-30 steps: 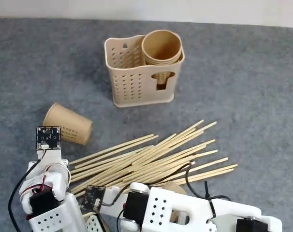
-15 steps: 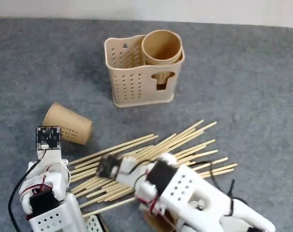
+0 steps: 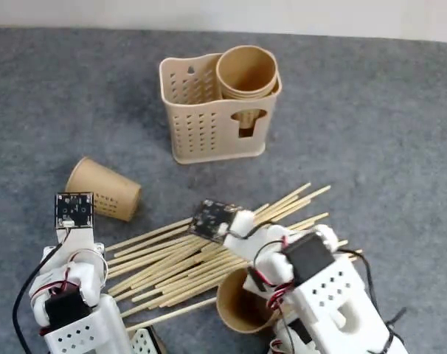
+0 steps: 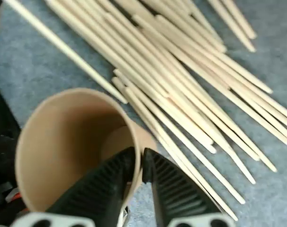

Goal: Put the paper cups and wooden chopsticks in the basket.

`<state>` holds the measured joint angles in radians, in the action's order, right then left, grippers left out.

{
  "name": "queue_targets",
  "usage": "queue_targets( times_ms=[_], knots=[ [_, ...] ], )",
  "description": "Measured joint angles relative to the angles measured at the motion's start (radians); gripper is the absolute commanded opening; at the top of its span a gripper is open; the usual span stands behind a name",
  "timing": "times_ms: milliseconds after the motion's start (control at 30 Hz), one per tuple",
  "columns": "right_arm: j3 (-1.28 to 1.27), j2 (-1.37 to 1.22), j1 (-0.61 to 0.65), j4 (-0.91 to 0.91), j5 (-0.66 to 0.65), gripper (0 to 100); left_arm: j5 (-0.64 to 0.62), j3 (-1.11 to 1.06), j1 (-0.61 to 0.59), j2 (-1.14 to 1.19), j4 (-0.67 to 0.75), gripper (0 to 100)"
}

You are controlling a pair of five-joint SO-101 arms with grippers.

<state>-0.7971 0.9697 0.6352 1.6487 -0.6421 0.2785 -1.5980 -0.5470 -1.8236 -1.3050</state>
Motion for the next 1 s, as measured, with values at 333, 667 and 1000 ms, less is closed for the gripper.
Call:
queue_targets(
  times_ms=[333, 667, 1000],
  knots=[
    [0.153, 0.041, -0.115, 0.089, -0.048, 0.5, 0.0, 0.0, 0.0, 0.0, 0.0, 10],
    [0.379, 0.043, -0.121, 0.097, 0.064, 0.5, 0.0, 0.0, 0.0, 0.0, 0.0, 10],
    [0.669, 0.051, -0.121, 0.028, 0.279, 0.5, 0.0, 0.0, 0.0, 0.0, 0.005, 10]
  ],
)
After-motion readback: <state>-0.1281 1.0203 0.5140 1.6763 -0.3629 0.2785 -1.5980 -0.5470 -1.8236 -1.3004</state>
